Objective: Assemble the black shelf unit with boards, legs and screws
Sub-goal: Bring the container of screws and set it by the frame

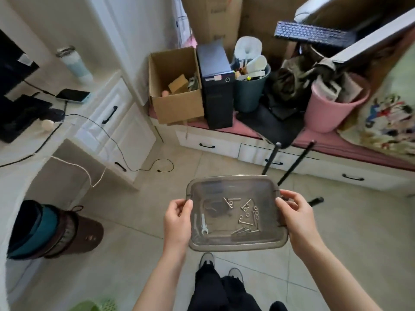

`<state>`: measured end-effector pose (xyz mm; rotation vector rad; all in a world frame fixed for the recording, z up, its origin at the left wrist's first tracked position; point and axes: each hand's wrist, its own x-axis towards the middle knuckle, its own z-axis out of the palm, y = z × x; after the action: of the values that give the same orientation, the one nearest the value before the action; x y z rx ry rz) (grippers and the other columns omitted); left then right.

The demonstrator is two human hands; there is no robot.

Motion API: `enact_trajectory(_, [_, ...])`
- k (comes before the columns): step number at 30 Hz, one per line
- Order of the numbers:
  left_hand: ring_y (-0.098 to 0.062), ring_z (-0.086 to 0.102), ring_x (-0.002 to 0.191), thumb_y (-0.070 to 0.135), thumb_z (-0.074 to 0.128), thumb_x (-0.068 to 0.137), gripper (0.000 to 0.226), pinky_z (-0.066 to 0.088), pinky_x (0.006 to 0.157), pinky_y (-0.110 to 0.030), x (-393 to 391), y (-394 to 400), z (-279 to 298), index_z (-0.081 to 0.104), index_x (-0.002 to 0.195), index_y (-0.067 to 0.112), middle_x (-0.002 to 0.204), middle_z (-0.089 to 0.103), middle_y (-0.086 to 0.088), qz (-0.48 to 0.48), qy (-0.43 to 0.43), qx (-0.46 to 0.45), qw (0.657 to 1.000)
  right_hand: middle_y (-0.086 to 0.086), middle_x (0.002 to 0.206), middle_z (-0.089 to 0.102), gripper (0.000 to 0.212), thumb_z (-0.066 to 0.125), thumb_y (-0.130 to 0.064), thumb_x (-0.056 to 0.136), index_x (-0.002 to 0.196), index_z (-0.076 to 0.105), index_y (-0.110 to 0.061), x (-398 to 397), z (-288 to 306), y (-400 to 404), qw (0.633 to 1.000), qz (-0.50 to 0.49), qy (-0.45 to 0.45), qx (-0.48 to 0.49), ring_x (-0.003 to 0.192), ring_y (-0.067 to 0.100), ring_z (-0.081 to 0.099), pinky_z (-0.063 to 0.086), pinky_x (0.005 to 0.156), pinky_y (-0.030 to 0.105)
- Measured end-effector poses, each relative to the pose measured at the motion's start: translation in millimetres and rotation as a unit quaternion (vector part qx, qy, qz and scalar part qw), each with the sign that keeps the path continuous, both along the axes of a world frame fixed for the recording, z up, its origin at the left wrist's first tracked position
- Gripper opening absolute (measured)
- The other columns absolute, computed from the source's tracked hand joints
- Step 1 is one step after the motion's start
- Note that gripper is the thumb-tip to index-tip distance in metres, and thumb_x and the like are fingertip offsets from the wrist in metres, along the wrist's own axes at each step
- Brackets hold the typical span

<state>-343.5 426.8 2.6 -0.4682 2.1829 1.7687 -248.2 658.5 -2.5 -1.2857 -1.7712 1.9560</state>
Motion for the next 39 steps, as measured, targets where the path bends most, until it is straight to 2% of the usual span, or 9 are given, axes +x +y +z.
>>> enact_trajectory(3, [-0.015, 0.061, 0.087, 0.017, 0.060, 0.101, 0.006, 0.049, 0.077, -0.026, -12.1, 42.9, -5.3, 0.064, 0.097, 0.015, 0.096, 0.068, -0.005, -0.041, 0.001, -0.007, 0.999, 0.007, 0.091, 0.069, 0.015, 0.062, -0.014, 0.095, 0.105, 0.064, -0.025, 8.7, -4.2, 33.5, 0.999, -0.045, -0.004, -0.007, 0.061, 0.004, 0.066, 0.050, 0.050, 0.023])
enact_trajectory(10, [-0.013, 0.057, 0.080, 0.020, 0.060, 0.100, 0.005, 0.046, 0.075, -0.032, -41.6, 134.2, -15.4, 0.063, 0.097, 0.019, 0.091, 0.064, 0.001, -0.142, 0.000, -0.007, 0.990, 0.014, 0.094, 0.066, 0.015, 0.060, -0.010, 0.096, 0.106, 0.063, -0.021, 18.2, -9.0, 95.1, 0.987, -0.159, -0.003, -0.018, 0.072, 0.018, 0.062, 0.052, 0.065, 0.036])
enact_trajectory(15, [-0.011, 0.056, 0.081, 0.023, 0.060, 0.100, 0.006, 0.046, 0.073, -0.030, -58.3, 195.2, -22.3, 0.063, 0.098, 0.020, 0.093, 0.063, 0.000, -0.213, 0.009, -0.012, 0.977, 0.012, 0.091, 0.068, 0.017, 0.060, -0.008, 0.096, 0.103, 0.062, -0.024, 25.4, -12.1, 135.1, 0.974, -0.225, 0.001, -0.014, 0.068, 0.014, 0.066, 0.055, 0.063, 0.033])
enact_trajectory(18, [-0.005, 0.056, 0.076, 0.023, 0.060, 0.100, 0.006, 0.045, 0.068, -0.023, -57.3, 231.9, -26.9, 0.063, 0.095, 0.021, 0.090, 0.063, 0.003, -0.251, 0.018, -0.012, 0.968, 0.010, 0.090, 0.070, 0.018, 0.061, -0.009, 0.095, 0.103, 0.063, -0.025, 41.5, -15.8, 157.6, 0.963, -0.269, 0.002, -0.014, 0.068, 0.011, 0.069, 0.056, 0.057, 0.028])
enact_trajectory(22, [0.012, 0.057, 0.071, 0.020, 0.060, 0.100, 0.008, 0.044, 0.063, -0.005, -41.4, 278.6, -33.4, 0.062, 0.093, 0.023, 0.090, 0.064, 0.003, -0.307, 0.028, -0.012, 0.951, 0.014, 0.096, 0.071, 0.017, 0.062, -0.012, 0.095, 0.104, 0.063, -0.026, 70.3, -23.5, 187.7, 0.950, -0.313, -0.011, -0.016, 0.075, 0.020, 0.068, 0.055, 0.066, 0.037])
enact_trajectory(28, [0.012, 0.058, 0.073, 0.021, 0.059, 0.100, 0.009, 0.044, 0.063, -0.004, 2.6, 337.6, -41.2, 0.061, 0.093, 0.026, 0.091, 0.064, 0.003, -0.332, 0.028, -0.018, 0.943, 0.013, 0.089, 0.067, 0.017, 0.062, -0.009, 0.094, 0.102, 0.063, -0.024, 115.5, -32.7, 239.8, 0.938, -0.346, -0.011, -0.020, 0.059, 0.008, 0.063, 0.050, 0.049, 0.023])
enact_trajectory(32, [0.002, 0.059, 0.079, 0.018, 0.059, 0.100, 0.012, 0.043, 0.064, -0.004, 41.6, 371.3, -45.1, 0.060, 0.092, 0.027, 0.090, 0.063, 0.005, -0.313, 0.031, -0.028, 0.949, 0.011, 0.085, 0.063, 0.019, 0.060, -0.007, 0.095, 0.112, 0.062, -0.013, 147.3, -41.0, 278.2, 0.944, -0.329, -0.018, -0.026, 0.057, 0.007, 0.059, 0.046, 0.048, 0.022])
enact_trajectory(35, [0.005, 0.058, 0.076, 0.020, 0.060, 0.100, 0.012, 0.043, 0.063, -0.003, 71.5, 390.0, -52.2, 0.060, 0.092, 0.030, 0.091, 0.062, 0.007, -0.298, 0.019, -0.038, 0.954, 0.011, 0.088, 0.065, 0.016, 0.061, -0.007, 0.095, 0.104, 0.062, -0.021, 170.1, -44.0, 304.5, 0.950, -0.310, -0.020, -0.032, 0.064, 0.013, 0.062, 0.050, 0.053, 0.027])
enact_trajectory(39, [0.005, 0.058, 0.078, 0.022, 0.059, 0.100, 0.009, 0.043, 0.063, -0.003, 105.3, 415.1, -63.4, 0.060, 0.096, 0.029, 0.093, 0.063, 0.008, -0.310, 0.006, -0.048, 0.950, 0.014, 0.098, 0.066, 0.020, 0.063, -0.007, 0.093, 0.100, 0.061, -0.025, 203.0, -51.2, 335.9, 0.953, -0.300, -0.025, -0.021, 0.079, 0.020, 0.064, 0.055, 0.074, 0.039])
